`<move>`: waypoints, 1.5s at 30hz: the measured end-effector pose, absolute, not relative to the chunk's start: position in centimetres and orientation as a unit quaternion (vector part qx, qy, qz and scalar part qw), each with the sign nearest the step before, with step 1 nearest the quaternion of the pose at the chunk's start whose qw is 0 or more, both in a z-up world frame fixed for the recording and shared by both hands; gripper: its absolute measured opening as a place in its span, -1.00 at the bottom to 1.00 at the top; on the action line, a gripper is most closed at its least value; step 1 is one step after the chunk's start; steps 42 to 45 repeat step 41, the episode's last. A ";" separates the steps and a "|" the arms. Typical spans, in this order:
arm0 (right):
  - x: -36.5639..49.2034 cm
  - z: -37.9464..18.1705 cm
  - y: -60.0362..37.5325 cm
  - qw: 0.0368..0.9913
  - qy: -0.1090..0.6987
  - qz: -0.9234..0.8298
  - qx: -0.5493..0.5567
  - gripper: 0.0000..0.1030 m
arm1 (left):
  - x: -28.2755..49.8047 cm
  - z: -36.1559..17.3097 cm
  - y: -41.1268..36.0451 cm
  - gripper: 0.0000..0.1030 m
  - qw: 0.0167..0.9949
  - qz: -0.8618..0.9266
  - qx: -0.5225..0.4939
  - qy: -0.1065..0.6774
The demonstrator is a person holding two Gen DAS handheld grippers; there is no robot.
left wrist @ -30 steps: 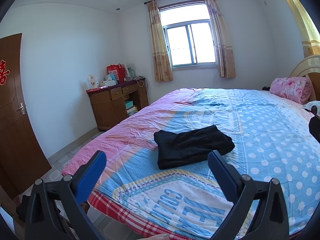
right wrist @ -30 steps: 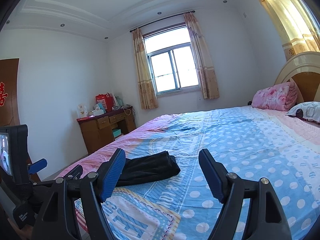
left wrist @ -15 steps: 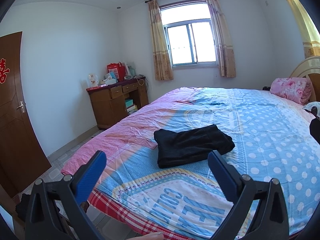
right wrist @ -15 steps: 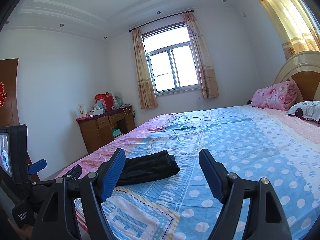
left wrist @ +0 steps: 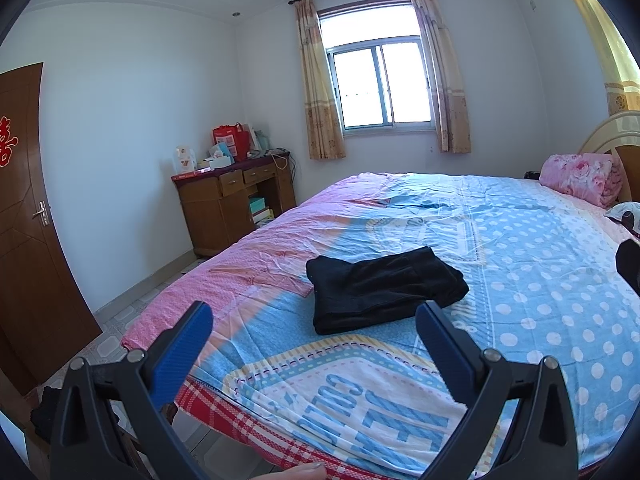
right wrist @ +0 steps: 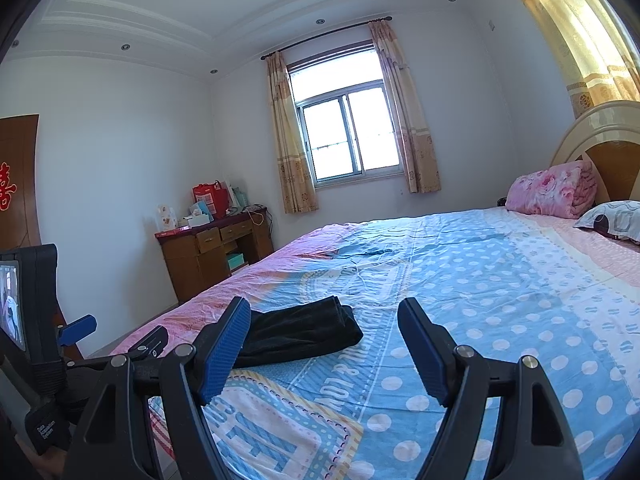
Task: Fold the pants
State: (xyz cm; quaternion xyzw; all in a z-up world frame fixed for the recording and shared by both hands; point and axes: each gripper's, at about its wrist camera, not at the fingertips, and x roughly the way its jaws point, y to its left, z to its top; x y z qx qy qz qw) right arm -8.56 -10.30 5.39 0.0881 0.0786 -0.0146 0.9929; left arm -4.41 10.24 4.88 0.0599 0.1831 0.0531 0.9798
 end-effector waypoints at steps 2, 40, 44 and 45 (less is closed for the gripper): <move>-8.6 5.4 -10.3 0.993 0.078 -0.015 0.088 0.50 | -4.4 4.8 10.1 1.00 0.979 0.053 0.060 0.185; -8.4 4.9 -10.0 0.992 0.089 -0.015 0.092 0.51 | -3.3 3.6 10.2 1.00 0.973 0.050 0.054 0.220; -8.4 4.9 -10.0 0.992 0.088 -0.016 0.092 0.51 | -3.3 3.6 10.2 1.00 0.973 0.049 0.054 0.221; -8.4 4.9 -10.0 0.992 0.088 -0.016 0.092 0.51 | -3.3 3.6 10.2 1.00 0.973 0.049 0.054 0.221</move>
